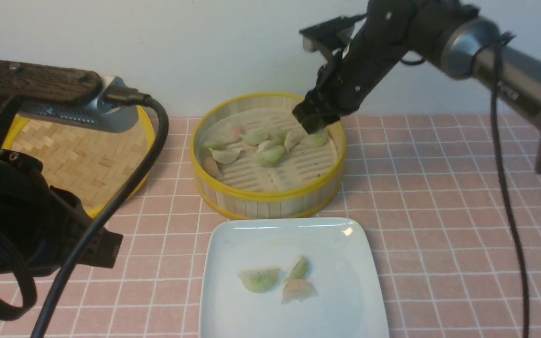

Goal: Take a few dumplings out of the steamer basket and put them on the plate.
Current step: Use the right arm to grab a dumpling from inside the steamer, then use the right arm to put the dumpling into the plate

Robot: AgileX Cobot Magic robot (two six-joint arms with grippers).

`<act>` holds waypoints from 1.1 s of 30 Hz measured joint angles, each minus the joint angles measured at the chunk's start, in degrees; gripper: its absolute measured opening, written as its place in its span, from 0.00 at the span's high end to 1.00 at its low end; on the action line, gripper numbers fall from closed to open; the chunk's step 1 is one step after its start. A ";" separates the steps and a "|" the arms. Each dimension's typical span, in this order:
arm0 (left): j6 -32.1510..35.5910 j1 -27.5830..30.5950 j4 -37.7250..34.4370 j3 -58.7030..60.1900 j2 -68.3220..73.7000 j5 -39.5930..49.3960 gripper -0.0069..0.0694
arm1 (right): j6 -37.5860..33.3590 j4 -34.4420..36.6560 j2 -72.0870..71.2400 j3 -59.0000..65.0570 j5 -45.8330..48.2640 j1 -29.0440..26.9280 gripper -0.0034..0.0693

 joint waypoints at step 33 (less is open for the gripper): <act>0.92 0.00 1.76 0.00 -0.13 -2.84 0.92 | 7.14 -2.53 -20.03 46.24 -14.28 17.58 0.31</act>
